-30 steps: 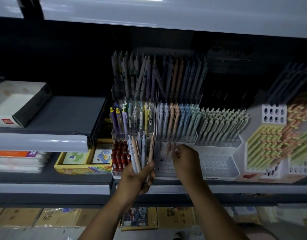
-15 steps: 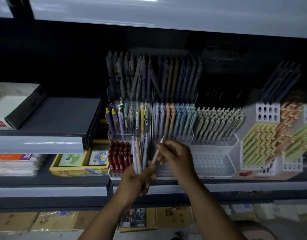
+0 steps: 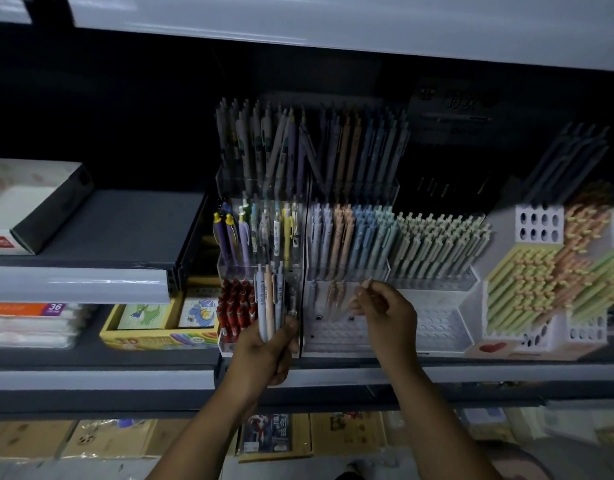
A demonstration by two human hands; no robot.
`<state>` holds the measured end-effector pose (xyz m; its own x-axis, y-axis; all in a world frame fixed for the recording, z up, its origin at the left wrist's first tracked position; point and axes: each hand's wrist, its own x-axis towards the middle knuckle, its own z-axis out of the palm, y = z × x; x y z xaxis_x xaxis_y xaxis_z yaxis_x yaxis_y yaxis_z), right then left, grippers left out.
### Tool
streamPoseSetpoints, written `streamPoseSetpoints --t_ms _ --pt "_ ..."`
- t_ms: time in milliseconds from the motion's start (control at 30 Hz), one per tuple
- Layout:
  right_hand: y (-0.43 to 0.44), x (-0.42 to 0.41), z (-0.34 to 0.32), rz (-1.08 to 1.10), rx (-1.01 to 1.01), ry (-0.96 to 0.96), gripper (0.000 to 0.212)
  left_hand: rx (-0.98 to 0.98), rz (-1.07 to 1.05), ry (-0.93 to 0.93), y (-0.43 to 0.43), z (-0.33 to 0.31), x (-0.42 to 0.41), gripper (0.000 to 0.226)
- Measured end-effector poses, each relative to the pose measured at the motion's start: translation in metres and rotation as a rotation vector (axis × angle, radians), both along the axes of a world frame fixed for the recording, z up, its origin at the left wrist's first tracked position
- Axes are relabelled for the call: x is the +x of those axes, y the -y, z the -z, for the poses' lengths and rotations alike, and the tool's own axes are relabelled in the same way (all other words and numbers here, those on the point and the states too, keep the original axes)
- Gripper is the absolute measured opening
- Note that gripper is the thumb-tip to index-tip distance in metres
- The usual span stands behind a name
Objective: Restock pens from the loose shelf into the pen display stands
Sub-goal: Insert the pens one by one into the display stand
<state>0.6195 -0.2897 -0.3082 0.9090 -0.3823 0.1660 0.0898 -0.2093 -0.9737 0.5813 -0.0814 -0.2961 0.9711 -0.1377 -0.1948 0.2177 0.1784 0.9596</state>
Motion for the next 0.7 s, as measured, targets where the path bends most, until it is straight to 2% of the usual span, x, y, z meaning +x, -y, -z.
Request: streamPoseSetpoints --t_ms 100,267,400,700 --pt "0.005 0.002 0.010 -0.073 -0.241 0.044 0.008 0.017 0.001 0.001 0.004 -0.003 -0.002 0.035" --pt "-0.002 0.003 0.012 -0.144 -0.470 0.047 0.013 0.049 0.026 0.033 0.007 -0.007 -0.005 0.039" --pt "-0.008 0.003 0.016 -0.146 -0.506 -0.009 0.005 0.065 0.019 0.019 0.007 -0.008 -0.006 0.037" --pt "-0.008 0.008 0.017 -0.136 -0.529 -0.021 0.003 0.071 0.020 0.027 0.005 -0.010 -0.007 0.034"
